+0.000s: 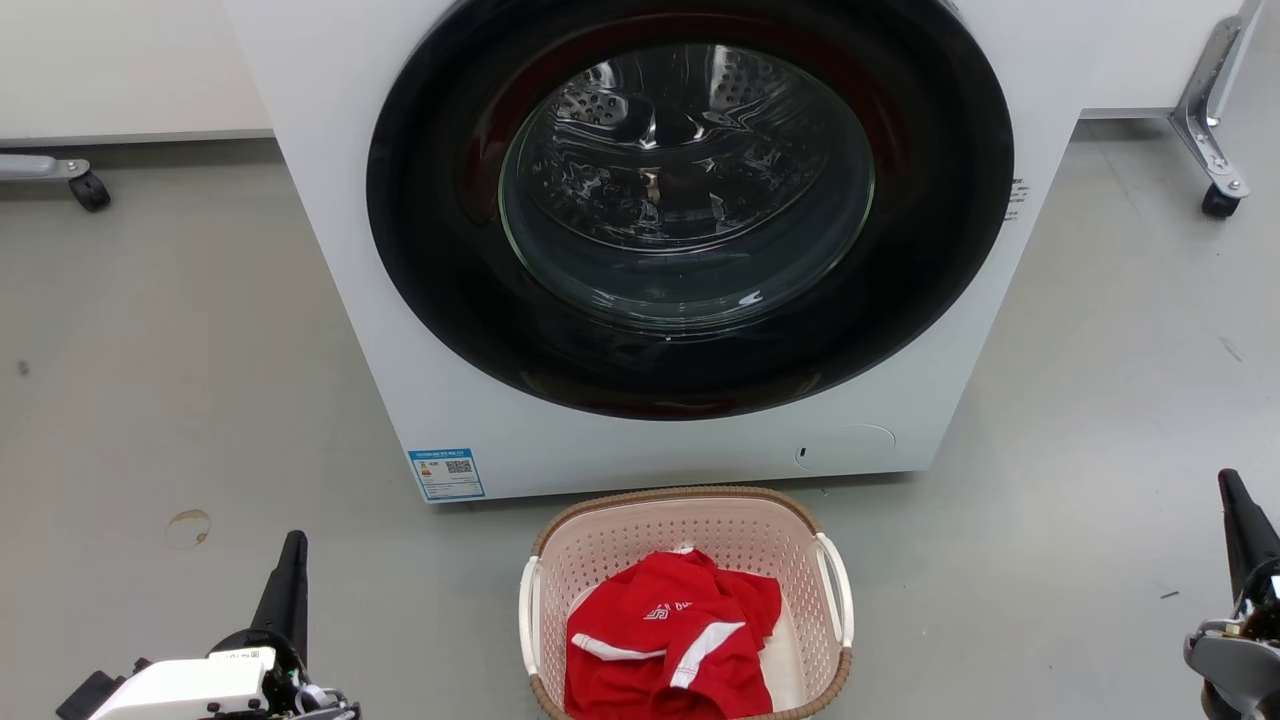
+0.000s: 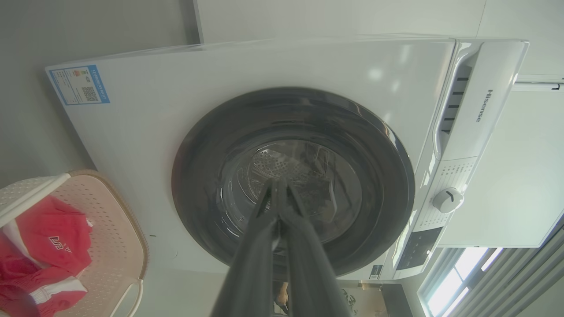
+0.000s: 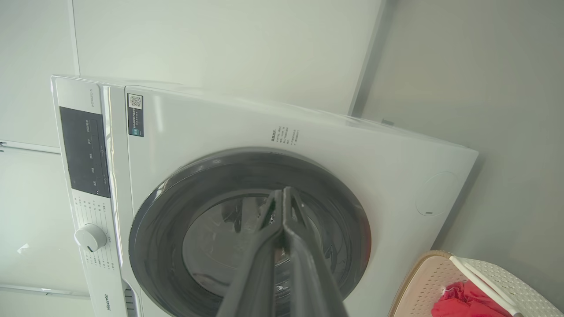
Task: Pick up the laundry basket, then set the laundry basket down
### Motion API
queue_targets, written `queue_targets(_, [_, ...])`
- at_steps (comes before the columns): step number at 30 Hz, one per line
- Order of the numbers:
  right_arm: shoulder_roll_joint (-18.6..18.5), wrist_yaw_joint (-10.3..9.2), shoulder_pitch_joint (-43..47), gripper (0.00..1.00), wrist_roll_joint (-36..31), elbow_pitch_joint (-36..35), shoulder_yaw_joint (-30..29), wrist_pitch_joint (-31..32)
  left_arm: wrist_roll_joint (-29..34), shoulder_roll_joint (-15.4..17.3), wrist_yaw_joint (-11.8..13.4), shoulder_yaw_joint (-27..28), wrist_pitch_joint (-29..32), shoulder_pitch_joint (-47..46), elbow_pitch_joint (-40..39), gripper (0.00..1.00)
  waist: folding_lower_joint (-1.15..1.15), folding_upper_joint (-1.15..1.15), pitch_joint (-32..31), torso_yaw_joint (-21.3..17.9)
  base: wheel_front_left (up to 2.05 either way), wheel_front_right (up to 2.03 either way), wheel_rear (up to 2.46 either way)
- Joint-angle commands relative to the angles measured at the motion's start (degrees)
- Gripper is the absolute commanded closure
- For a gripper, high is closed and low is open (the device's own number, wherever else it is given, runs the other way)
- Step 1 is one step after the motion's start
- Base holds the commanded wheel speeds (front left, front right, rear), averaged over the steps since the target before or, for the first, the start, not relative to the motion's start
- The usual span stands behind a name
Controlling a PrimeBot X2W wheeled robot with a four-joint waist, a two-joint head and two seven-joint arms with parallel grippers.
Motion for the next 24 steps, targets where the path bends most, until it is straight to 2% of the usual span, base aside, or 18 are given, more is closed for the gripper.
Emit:
queue_targets(1, [-1.4, 0.28, -2.78, 1.0, -0.03, -1.76, 0.84, 0.43, 0.12, 0.49, -0.47, 1.89, 0.35, -2.91, -1.32, 1.0, 0.0, 0.0, 0.0, 0.0, 0.0, 0.0, 0.0])
queue_targets(24, [-1.38, 0.28, -2.79, 1.0, -0.06, -1.76, 0.81, 0.46, 0.17, 0.45, -0.47, 1.94, 0.39, -2.92, -1.32, 1.0, 0.0, 0.0, 0.0, 0.0, 0.0, 0.0, 0.0])
